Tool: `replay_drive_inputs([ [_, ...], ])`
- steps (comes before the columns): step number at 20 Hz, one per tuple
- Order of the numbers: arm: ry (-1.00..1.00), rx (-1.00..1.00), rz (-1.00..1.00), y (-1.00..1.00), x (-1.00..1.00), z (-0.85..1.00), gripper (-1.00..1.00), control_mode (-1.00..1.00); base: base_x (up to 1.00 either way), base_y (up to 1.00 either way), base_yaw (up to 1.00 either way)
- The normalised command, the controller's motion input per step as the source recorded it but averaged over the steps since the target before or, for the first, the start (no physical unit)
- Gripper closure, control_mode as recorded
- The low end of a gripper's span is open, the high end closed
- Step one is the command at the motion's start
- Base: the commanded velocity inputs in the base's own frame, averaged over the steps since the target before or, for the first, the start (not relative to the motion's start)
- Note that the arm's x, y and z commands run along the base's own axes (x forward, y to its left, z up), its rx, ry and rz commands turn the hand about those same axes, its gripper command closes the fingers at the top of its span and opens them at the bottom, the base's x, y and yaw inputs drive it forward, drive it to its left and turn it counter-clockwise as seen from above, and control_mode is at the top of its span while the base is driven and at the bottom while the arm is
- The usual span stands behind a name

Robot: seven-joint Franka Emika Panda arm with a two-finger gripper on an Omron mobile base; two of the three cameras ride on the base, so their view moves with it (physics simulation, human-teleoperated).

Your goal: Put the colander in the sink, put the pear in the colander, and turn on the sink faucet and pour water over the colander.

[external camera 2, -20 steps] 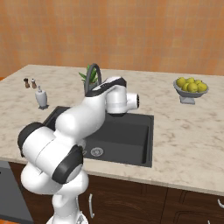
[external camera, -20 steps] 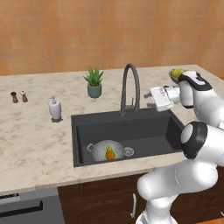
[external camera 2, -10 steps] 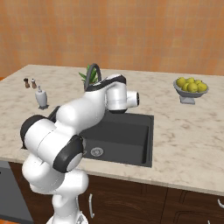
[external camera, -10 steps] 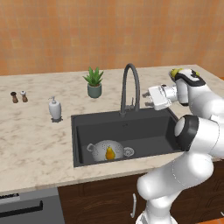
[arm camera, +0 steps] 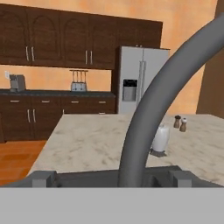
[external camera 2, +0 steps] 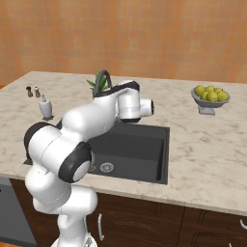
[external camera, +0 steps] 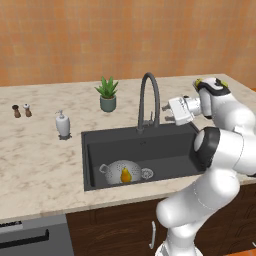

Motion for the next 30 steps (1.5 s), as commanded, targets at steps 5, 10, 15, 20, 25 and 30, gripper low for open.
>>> replay_drive_inputs([
  [5, -0.05, -0.04, -0.01, 0.15, 0.06, -0.05, -1.00, -1.00, 0.00, 0.00, 0.00],
  [10, -0.02, -0.06, -0.07, 0.11, 0.11, -0.07, -1.00, -1.00, 0.00, 0.00, 0.00],
  [15, 0.00, -0.02, -0.15, 0.00, 0.07, -0.09, -1.00, -1.00, 0.00, 0.00, 0.00],
  [20, -0.01, 0.00, -0.13, 0.04, 0.03, -0.05, -1.00, -1.00, 0.00, 0.00, 0.00],
  [25, -0.02, 0.00, -0.02, 0.20, -0.03, 0.00, -1.00, -1.00, 0.00, 0.00, 0.00],
  [30, 0.00, 0.00, 0.00, 0.18, 0.00, 0.00, -1.00, -1.00, 0.00, 0.00, 0.00],
])
